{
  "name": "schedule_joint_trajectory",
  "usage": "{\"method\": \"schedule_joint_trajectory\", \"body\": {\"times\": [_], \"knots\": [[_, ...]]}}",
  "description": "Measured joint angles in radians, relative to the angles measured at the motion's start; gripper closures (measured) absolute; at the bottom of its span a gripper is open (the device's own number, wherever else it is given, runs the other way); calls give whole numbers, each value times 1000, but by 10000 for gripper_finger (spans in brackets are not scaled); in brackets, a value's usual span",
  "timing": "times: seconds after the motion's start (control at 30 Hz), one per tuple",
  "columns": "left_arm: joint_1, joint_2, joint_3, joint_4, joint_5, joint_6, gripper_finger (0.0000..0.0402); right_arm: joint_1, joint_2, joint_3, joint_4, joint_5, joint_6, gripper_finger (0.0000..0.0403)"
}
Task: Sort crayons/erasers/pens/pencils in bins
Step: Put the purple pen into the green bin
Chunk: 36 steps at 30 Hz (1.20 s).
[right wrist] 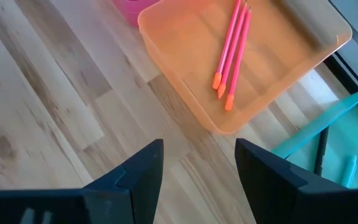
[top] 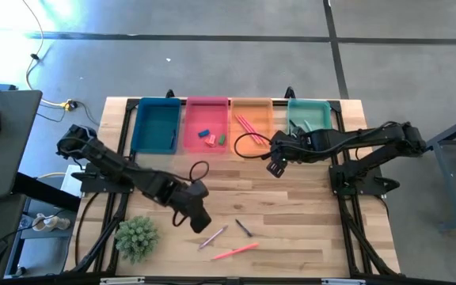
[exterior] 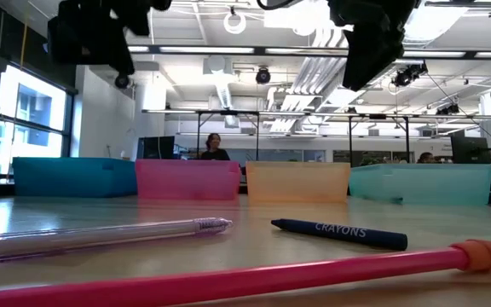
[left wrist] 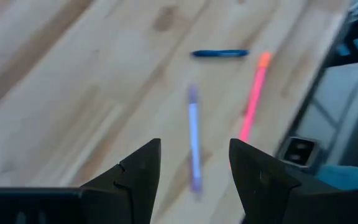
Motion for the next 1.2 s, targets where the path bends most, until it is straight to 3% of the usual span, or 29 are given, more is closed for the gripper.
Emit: {"method": "schedule_joint_trajectory", "body": {"times": [0.47, 1.0, 1.2], "knots": [[-18, 0, 158, 48, -94, 49, 234, 0, 0, 0, -31, -6, -22, 210], [-24, 10, 199, 36, -48, 33, 281, 0, 1, 0, -37, -6, -35, 210], [-24, 11, 298, 30, -70, 88, 295, 0, 1, 0, -37, -6, -35, 210]]}}
